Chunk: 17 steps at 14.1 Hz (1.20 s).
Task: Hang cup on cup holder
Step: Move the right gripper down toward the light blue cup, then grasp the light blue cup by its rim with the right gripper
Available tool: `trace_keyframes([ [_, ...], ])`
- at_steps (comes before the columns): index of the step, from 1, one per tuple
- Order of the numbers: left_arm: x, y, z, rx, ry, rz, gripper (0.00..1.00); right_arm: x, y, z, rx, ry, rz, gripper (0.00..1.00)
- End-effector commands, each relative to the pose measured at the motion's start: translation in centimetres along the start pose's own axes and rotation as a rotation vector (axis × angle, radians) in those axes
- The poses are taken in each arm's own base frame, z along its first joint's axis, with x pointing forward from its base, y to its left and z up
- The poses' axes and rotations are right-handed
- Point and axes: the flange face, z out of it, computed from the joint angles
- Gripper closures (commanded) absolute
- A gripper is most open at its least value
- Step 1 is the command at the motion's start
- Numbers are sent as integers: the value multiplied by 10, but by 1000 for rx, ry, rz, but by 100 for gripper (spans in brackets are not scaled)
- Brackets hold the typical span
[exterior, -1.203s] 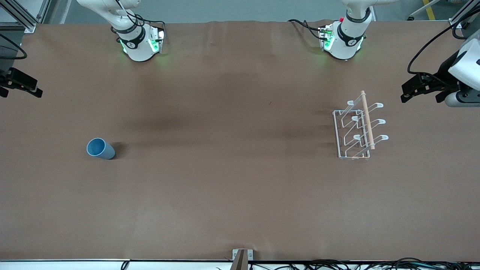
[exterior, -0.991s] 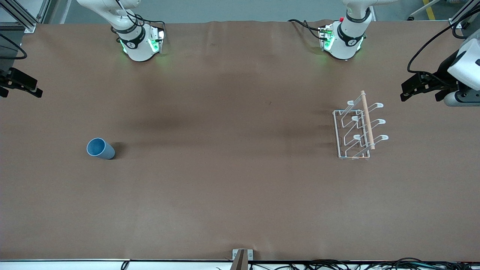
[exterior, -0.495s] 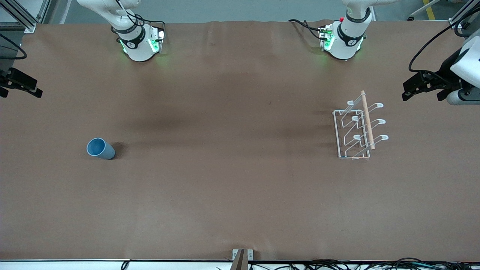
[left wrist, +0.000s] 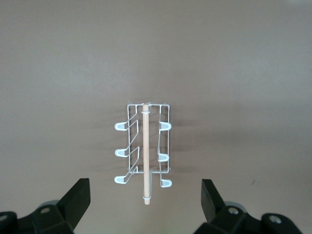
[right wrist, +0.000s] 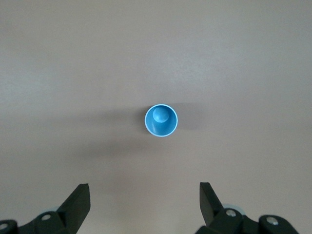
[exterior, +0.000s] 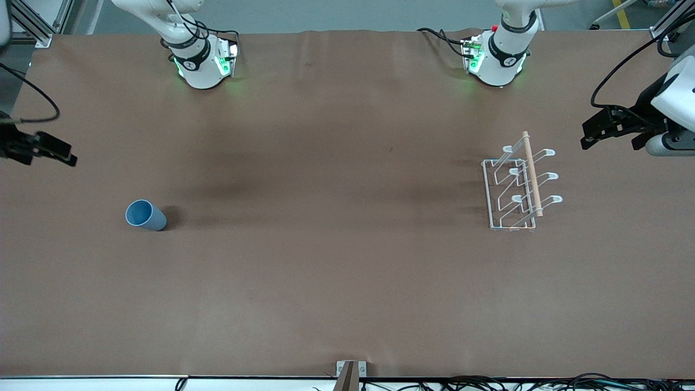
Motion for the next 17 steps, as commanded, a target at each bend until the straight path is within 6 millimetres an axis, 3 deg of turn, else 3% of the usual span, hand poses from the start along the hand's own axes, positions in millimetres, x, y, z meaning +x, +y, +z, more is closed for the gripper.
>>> trace_keyframes([
  [1, 6, 0, -8, -19, 10, 11, 0, 7, 9, 58, 3, -30, 8, 1],
  [5, 7, 1, -6, -19, 7, 13, 0, 27, 21, 144, -4, -43, 22, 1],
  [8, 10, -4, -1, -20, -1, 15, 0, 35, 43, 198, -3, -61, 19, 1],
  [14, 9, -5, -4, -18, 4, 41, 0, 19, 48, 285, -12, -45, 17, 2],
  [17, 9, 5, -6, -21, 9, 60, 0, 19, 47, 312, -11, -64, 16, 5],
])
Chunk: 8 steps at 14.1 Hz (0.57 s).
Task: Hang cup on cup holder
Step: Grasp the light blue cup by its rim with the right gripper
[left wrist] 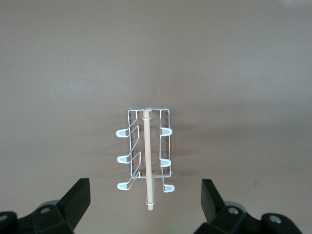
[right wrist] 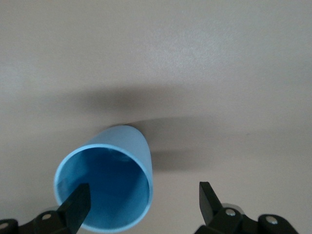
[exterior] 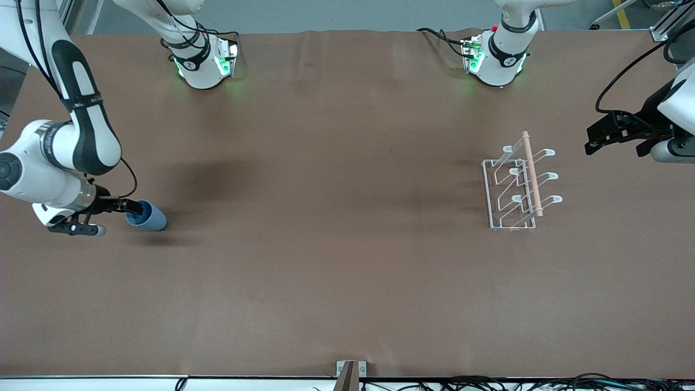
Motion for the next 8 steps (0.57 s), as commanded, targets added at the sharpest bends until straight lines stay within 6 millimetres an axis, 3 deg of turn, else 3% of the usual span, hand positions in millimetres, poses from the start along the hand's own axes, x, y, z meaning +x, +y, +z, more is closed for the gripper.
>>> trace_keyframes([
  [1, 2, 9, -9, -16, 9, 27, 0, 0, 0, 19, 5, -13, -14, 8],
  [2, 2, 11, -8, -17, 9, 30, 0, 2, 0, 20, 3, 2, -14, 17],
  [3, 2, 10, -8, -17, 8, 28, 0, 3, -2, 19, 2, 15, -18, 36],
  [5, 2, 6, -9, -18, 10, 21, 0, 4, -4, 18, 2, 16, -20, 86],
  [6, 1, 5, -10, -17, 11, 19, 0, 4, -4, 18, 2, 16, -21, 94],
  [8, 0, 4, -12, -17, 16, 18, 0, 4, -4, 16, 3, 13, -20, 99],
])
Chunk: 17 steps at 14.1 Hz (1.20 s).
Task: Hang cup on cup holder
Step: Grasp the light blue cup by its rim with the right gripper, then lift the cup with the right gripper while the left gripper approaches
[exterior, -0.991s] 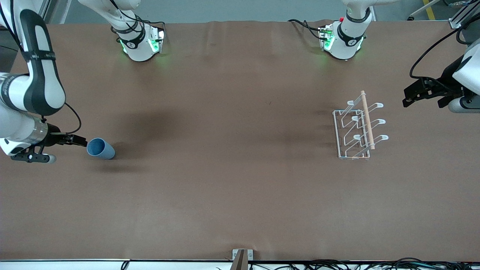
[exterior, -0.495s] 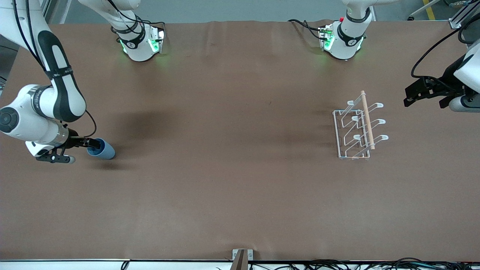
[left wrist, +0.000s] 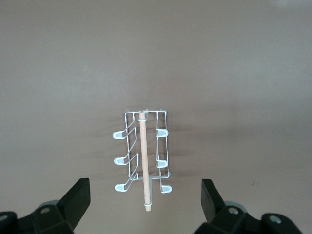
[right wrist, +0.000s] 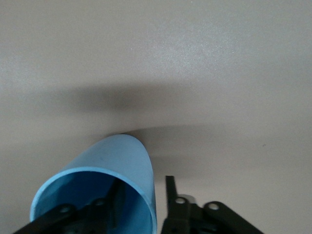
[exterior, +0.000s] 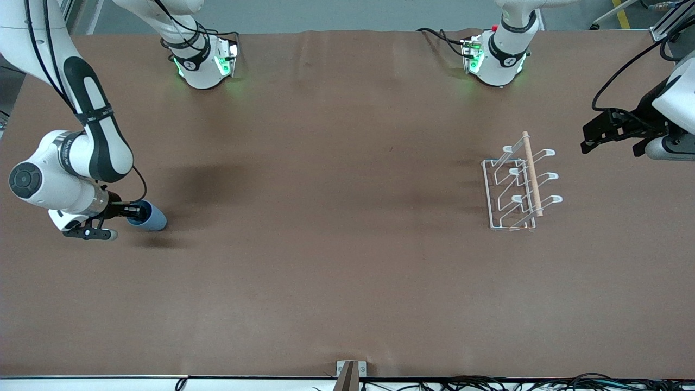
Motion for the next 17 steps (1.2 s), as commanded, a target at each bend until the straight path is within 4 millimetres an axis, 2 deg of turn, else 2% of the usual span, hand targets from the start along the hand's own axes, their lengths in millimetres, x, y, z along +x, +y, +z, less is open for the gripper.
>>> trace_keyframes([
  [1, 0, -1, -8, -15, 7, 9, 0, -1, -1, -8, 4, 10, -11, 99],
  [3, 1, 2, -7, -15, 5, 13, 0, -2, -6, -22, 8, -2, -18, 99],
  [4, 0, 10, -7, -16, 5, 16, 0, -3, -14, -37, 15, -15, -30, 100],
  [5, 0, 20, -6, -18, 3, 28, 0, -4, -25, -49, 22, -33, -47, 100],
  [7, -2, 44, -7, -22, 4, 89, 0, -9, -59, -89, 69, -54, -75, 100],
  [9, -6, 66, -6, -54, -6, 120, 0, -10, -87, -114, 213, -92, -50, 100],
  [11, -10, 89, -6, -58, -8, 157, 0, -11, -129, -124, 338, -106, -48, 100],
  [14, -16, 110, -7, -68, -11, 201, 0, -19, -198, -127, 537, -123, -38, 100],
  [16, -21, 127, -8, -69, -10, 232, 0, -28, -261, -141, 685, -122, -41, 100],
  [17, -23, 135, -8, -69, -11, 249, 0, -33, -284, -143, 722, -121, -45, 100],
])
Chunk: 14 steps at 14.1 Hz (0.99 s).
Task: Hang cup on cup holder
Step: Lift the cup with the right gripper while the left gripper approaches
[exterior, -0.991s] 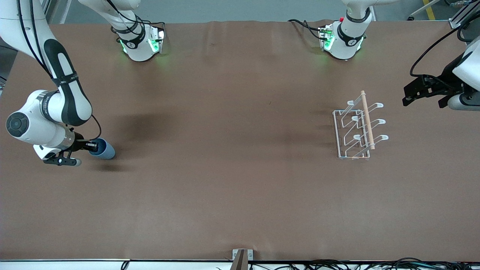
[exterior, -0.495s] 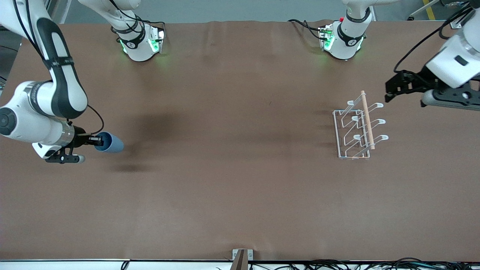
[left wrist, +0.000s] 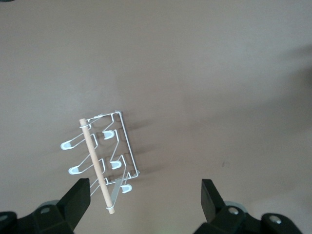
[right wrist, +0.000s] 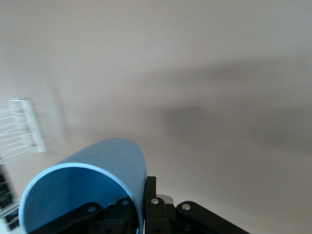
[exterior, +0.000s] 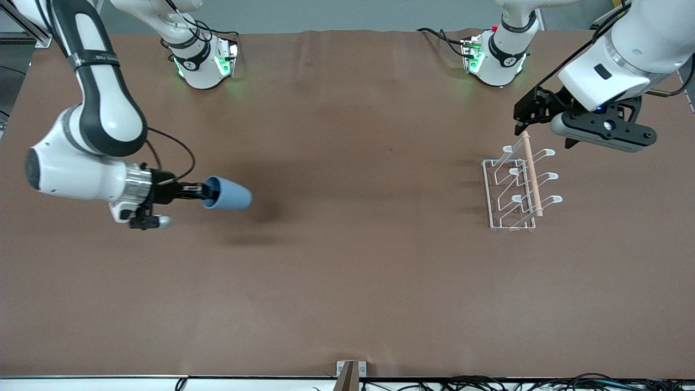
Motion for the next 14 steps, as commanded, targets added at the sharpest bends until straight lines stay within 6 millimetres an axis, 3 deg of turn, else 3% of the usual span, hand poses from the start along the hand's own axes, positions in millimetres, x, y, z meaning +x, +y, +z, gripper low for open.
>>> trace_keyframes([
  [1, -3, 26, -5, -21, -4, 53, 0, -7, -53, 28, 126, 0, -14, 100],
  [4, -7, 80, 4, -37, -23, 159, 0, -10, -101, 75, 295, -43, 24, 100],
  [7, -22, 162, 10, -59, -15, 309, 0, -2, -124, 97, 380, -72, 45, 100],
  [10, -25, 218, 26, -101, 11, 428, 0, 6, -135, 111, 448, -126, 14, 100],
  [14, -7, 266, 62, -180, 84, 585, 0, 16, -122, 121, 563, -246, -55, 99],
])
